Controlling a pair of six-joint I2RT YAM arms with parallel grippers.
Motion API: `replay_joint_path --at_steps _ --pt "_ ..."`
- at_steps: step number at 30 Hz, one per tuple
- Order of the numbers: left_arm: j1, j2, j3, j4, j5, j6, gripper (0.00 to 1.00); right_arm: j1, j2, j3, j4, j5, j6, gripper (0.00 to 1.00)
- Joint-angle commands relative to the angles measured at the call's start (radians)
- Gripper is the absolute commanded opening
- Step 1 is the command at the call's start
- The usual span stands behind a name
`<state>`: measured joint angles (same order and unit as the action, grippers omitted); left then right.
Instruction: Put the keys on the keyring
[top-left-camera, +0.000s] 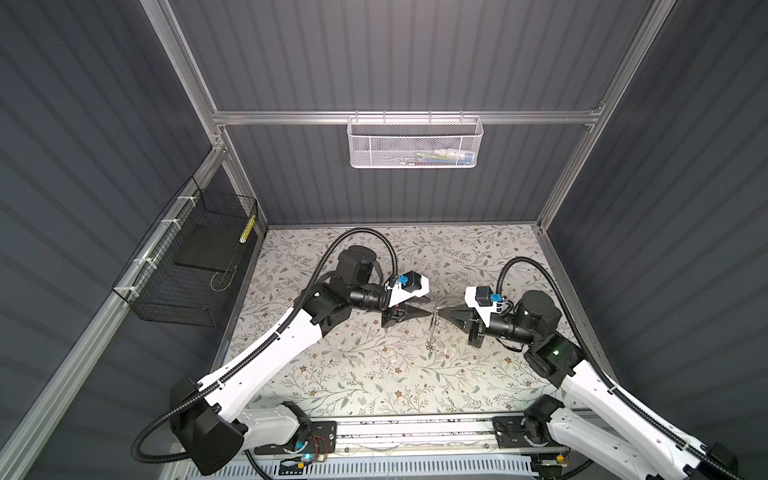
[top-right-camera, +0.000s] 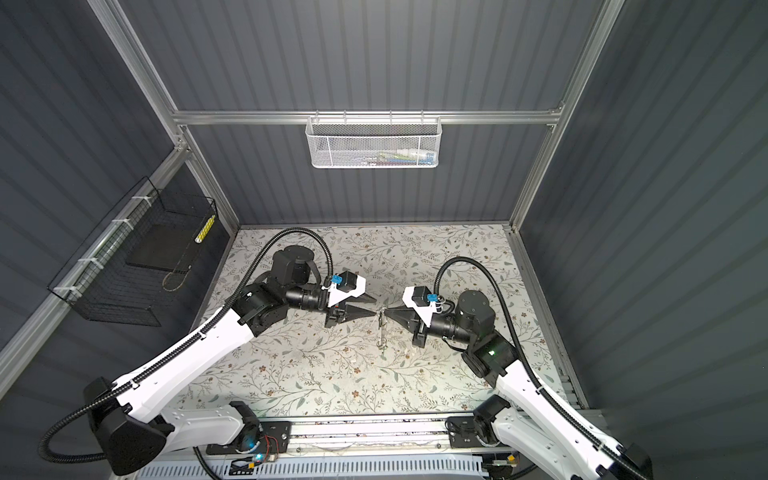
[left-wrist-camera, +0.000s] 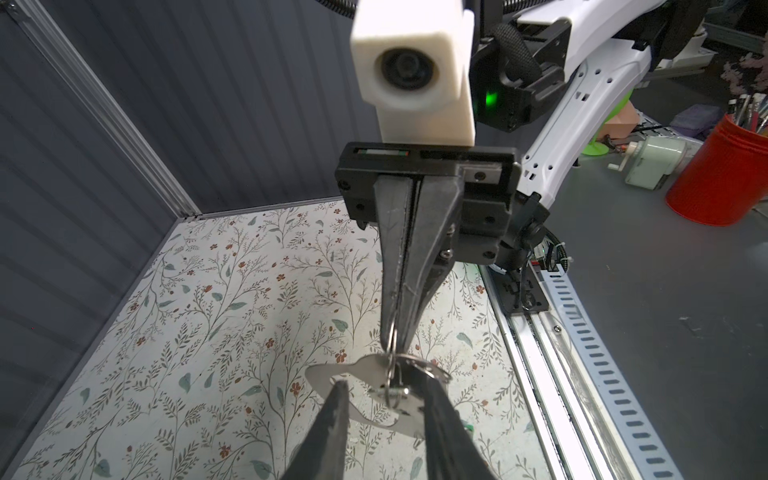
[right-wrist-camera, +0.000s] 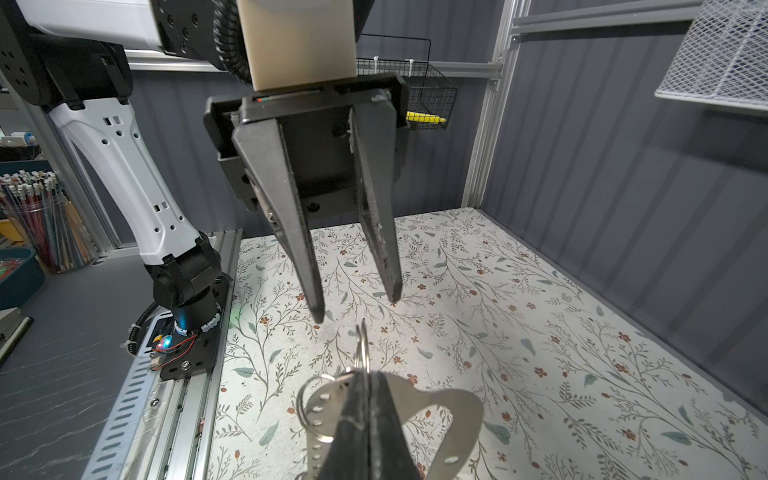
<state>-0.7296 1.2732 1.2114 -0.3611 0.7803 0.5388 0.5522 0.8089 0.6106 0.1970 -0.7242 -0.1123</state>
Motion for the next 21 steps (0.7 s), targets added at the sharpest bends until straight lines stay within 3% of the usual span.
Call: replay_joint_path --at_steps 1,21 --pt "0.001 0.015 0.034 -0.020 0.055 -0.002 0.30 -0.002 -0.002 0.007 0.038 -0.026 0.005 0.00" --pt "-0.003 0.053 0.036 0.004 0.106 0.026 0.17 -0.002 0.017 0.015 0.050 -0.043 0.013 0.00"
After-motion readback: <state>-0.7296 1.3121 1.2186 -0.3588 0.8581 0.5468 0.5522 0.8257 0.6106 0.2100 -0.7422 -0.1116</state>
